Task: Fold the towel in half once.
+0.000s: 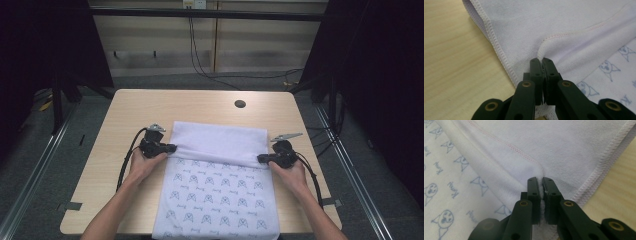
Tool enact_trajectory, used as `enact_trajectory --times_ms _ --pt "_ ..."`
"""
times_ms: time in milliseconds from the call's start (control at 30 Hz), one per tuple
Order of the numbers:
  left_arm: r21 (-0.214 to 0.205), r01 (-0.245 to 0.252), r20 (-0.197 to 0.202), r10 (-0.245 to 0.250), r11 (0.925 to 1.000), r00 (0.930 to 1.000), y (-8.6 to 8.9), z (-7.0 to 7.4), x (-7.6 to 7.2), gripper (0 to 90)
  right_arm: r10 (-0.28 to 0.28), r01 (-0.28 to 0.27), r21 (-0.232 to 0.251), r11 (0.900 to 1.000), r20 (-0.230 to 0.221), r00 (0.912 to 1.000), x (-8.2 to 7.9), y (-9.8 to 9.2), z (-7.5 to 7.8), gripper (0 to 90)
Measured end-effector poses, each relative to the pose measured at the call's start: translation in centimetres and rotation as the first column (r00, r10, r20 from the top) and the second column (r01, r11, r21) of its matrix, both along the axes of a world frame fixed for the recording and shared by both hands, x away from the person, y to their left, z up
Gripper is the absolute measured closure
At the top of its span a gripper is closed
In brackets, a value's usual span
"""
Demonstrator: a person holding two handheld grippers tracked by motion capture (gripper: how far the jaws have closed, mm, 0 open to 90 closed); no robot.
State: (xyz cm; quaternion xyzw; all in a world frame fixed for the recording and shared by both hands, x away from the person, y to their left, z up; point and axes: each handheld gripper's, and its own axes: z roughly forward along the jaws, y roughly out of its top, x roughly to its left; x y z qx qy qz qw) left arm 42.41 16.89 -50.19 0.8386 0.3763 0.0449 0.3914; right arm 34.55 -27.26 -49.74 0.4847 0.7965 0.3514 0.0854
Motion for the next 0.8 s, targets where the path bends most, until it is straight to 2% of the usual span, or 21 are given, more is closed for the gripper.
enact_trajectory --times_ms 167,200,267,300,400,433,567,633,667,700,767,800 --pt "-0.007 -0.023 0.007 0.023 0.9997 0.9997 0.4 -0.1 1.0 88.1 -0.014 0.014 0.019 0.9997 0.008 0.9999 2.0 0.1 -0.3 85.1" --pt "-0.012 -0.038 0.003 0.038 0.9992 0.9993 0.5 -0.2 1.2 88.2 -0.018 0.017 0.01 0.9998 0.014 0.9998 2.4 0.2 -0.2 85.1" --pt "-0.033 -0.061 0.001 0.061 0.9976 0.9981 0.7 -0.3 1.4 88.1 -0.002 0.004 -0.043 0.9991 0.054 0.9985 3.0 0.9 -0.2 85.1" --pt "-0.028 -0.066 0.006 0.067 0.9974 0.9978 0.7 -0.3 1.4 88.1 0.005 -0.001 -0.066 0.9978 0.068 0.9977 3.3 1.1 -0.2 85.1" --pt "-0.03 -0.076 0.012 0.077 0.9966 0.997 0.9 -0.4 1.8 88.1 -0.007 0.012 -0.073 0.9973 0.075 0.9971 4.2 1.5 -0.2 85.2" --pt "-0.049 -0.088 0.01 0.089 0.9949 0.996 1.0 -0.5 2.0 88.1 -0.007 0.012 -0.069 0.9975 0.078 0.9969 4.6 1.5 -0.2 85.2" --pt "-0.085 -0.109 0.01 0.11 0.9904 0.9938 1.3 -0.9 2.9 88.1 -0.039 0.043 -0.049 0.9979 0.072 0.9966 6.1 1.4 -0.4 85.2" --pt "-0.072 -0.116 0.02 0.118 0.9906 0.9928 1.1 -0.8 3.5 88.1 -0.065 0.068 -0.038 0.997 0.07 0.9954 6.9 1.5 -0.4 85.2" --pt "-0.044 -0.11 0.039 0.112 0.993 0.993 1.1 -0.7 3.8 88.1 -0.078 0.08 -0.03 0.9963 0.068 0.9946 7.4 1.5 -0.5 85.2" --pt "-0.041 -0.114 0.05 0.116 0.9927 0.992 1.0 -0.8 4.1 88.1 -0.099 0.102 -0.03 0.9944 0.065 0.9929 7.8 1.6 -0.5 85.1" --pt "-0.071 -0.151 0.039 0.154 0.986 0.9873 1.0 -0.9 4.8 88.1 -0.128 0.131 -0.043 0.9905 0.067 0.9895 8.6 2.1 -0.4 85.2" --pt "-0.063 -0.159 0.05 0.162 0.9852 0.9855 0.9 -1.0 5.1 88.1 -0.134 0.14 -0.065 0.9881 0.08 0.9877 8.8 2.5 -0.4 85.2"
